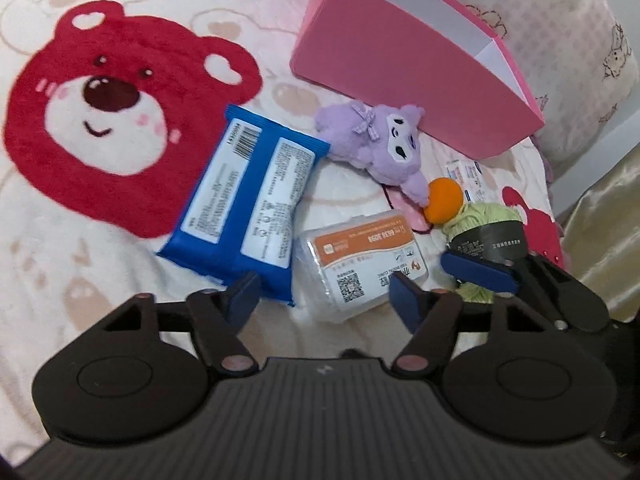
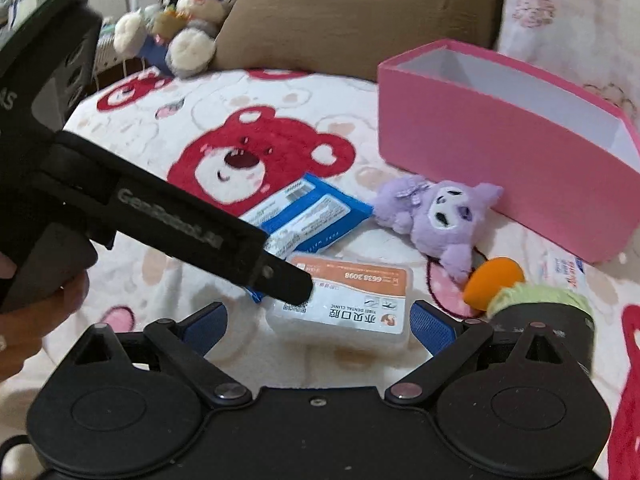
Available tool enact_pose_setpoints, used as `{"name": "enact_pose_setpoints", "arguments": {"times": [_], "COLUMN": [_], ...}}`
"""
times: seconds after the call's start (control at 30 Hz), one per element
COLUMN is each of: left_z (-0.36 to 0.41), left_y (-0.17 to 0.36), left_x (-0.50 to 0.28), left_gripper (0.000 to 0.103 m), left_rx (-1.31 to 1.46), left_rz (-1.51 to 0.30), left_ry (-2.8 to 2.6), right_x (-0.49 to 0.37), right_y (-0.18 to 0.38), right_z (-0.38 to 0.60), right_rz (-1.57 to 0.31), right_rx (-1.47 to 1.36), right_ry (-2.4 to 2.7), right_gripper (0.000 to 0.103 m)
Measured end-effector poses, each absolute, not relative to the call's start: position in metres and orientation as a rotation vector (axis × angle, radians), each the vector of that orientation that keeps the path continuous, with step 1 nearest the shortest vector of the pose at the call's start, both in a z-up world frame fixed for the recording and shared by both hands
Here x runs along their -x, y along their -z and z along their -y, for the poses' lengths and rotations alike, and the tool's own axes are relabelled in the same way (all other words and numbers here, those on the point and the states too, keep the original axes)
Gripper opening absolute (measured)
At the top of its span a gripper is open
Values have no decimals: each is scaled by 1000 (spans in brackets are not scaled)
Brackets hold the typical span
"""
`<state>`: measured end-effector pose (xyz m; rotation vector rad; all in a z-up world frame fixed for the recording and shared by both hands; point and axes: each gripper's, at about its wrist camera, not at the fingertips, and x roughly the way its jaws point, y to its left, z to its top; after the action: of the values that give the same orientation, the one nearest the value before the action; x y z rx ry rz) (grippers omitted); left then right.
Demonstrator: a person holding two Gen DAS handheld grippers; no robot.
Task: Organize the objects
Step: 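Close the left gripper on the clear orange-labelled plastic box, then lift the plastic box with the left gripper and carry it into the pink box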
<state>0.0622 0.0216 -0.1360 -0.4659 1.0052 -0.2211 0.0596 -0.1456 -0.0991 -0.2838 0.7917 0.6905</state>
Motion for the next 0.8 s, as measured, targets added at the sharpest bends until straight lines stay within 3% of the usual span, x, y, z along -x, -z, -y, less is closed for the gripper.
{"name": "enact_pose_setpoints", "arguments": {"times": [0.27, 0.33, 0.47, 0.63, 0.8], "left_z": [-16, -17, -12, -14, -9], "left_y": [144, 144, 144, 156, 155], "left_x": [-62, -62, -62, -67, -67], "left_gripper": [44, 29, 30, 46, 45], "left_rx": [472, 496, 490, 571, 540], "left_rz": [-988, -980, -974, -988, -966], "left_ry": [201, 226, 223, 220, 219], "right_x": [-67, -71, -75, -75, -81], "right_y": [117, 120, 127, 129, 136], "right_z": [138, 140, 145, 141, 138], "right_rz": [-796, -814, -822, -827, -836], "right_rx": [336, 318, 289, 270, 269], "right_ry": [-649, -640, -615, -635, -602], "right_gripper": [100, 100, 100, 101, 95]}}
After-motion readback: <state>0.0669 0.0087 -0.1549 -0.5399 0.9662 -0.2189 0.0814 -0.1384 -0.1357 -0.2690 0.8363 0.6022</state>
